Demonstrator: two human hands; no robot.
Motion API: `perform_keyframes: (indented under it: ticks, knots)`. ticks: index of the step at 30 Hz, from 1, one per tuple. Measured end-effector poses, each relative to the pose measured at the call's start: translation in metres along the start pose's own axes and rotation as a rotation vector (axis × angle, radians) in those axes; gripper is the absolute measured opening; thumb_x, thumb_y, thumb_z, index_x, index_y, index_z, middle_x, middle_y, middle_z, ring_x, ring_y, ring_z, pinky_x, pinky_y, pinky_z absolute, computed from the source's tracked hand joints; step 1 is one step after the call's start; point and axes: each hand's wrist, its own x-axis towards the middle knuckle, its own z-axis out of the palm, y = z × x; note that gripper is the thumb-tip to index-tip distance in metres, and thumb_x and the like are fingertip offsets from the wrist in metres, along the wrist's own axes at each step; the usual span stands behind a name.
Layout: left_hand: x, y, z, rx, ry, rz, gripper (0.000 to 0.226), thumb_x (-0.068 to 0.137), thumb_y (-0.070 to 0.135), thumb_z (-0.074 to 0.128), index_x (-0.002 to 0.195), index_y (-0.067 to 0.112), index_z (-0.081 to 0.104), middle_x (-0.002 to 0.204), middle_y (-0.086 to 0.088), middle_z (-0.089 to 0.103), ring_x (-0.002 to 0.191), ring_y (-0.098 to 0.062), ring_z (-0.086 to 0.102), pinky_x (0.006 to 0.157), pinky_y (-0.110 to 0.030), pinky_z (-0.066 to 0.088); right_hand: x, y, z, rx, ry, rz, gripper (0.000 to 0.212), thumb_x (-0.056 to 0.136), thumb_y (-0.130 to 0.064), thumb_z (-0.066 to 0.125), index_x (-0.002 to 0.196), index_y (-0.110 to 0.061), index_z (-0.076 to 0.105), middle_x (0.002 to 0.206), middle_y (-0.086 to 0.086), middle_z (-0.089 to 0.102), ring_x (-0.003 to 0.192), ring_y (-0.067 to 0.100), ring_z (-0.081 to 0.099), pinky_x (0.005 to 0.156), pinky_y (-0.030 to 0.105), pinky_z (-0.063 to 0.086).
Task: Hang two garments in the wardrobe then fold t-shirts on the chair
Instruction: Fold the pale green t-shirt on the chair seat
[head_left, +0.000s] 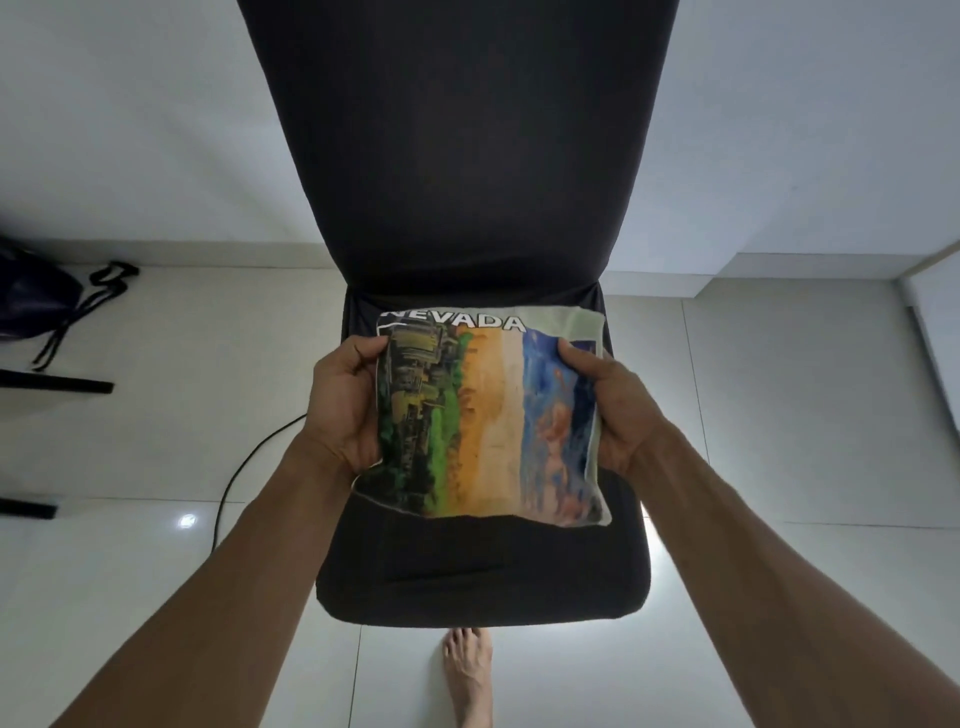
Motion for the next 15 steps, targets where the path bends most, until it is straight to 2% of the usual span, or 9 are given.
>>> perform_keyframes:
  ticks: [3, 7, 10, 12, 15]
  knots:
    - [0.008, 0.007, -0.002, -0.022, 0.001, 0.034, 0.058, 0.099, 0.033, 0.032, 0.072, 0.011, 0.079, 0.076, -0.007, 0.073, 0.066, -0.022, 0.070, 0.063, -0.031, 0.060, 0.009, -0.019, 0.007, -0.022, -0.039, -0.064, 0.047, 0.098, -0.026, 0.061, 0.137, 0.000, 0.053, 0.102, 0.018, 0.072, 0.080, 0.030, 0.071, 0.073, 0.040, 0.060]
    - [0.019, -0.007, -0.016, 0.019, 0.066, 0.022, 0.054, 0.097, 0.035, 0.034, 0.080, 0.011, 0.079, 0.082, -0.010, 0.074, 0.070, -0.024, 0.071, 0.072, -0.035, 0.056, 0.024, -0.017, 0.003, -0.111, -0.011, -0.041, 0.037, 0.100, -0.023, 0.059, 0.134, -0.008, 0.056, 0.103, 0.018, 0.074, 0.080, 0.029, 0.073, 0.070, 0.040, 0.061]
    - [0.025, -0.039, -0.035, 0.132, 0.156, -0.151, 0.052, 0.097, 0.037, 0.035, 0.093, 0.007, 0.076, 0.089, -0.017, 0.074, 0.072, -0.029, 0.071, 0.076, -0.038, 0.051, 0.030, 0.006, -0.016, -0.273, 0.104, 0.021, 0.030, 0.102, -0.019, 0.057, 0.130, -0.010, 0.059, 0.106, 0.019, 0.074, 0.082, 0.032, 0.073, 0.072, 0.044, 0.061]
    - [0.023, -0.062, -0.048, 0.209, 0.188, -0.310, 0.054, 0.097, 0.040, 0.035, 0.096, 0.006, 0.077, 0.092, -0.020, 0.073, 0.075, -0.030, 0.070, 0.078, -0.038, 0.051, 0.029, 0.026, -0.032, -0.395, 0.197, 0.095, 0.024, 0.102, -0.019, 0.057, 0.126, -0.014, 0.059, 0.106, 0.017, 0.075, 0.088, 0.034, 0.074, 0.077, 0.049, 0.061]
    - [0.016, -0.097, -0.067, 0.354, 0.203, -0.417, 0.050, 0.098, 0.047, 0.043, 0.109, 0.010, 0.074, 0.107, -0.018, 0.074, 0.096, -0.033, 0.070, 0.094, -0.047, 0.051, 0.017, 0.058, -0.052, -0.490, 0.255, 0.162, 0.026, 0.099, -0.027, 0.063, 0.123, -0.021, 0.054, 0.106, 0.011, 0.075, 0.092, 0.029, 0.075, 0.084, 0.053, 0.060]
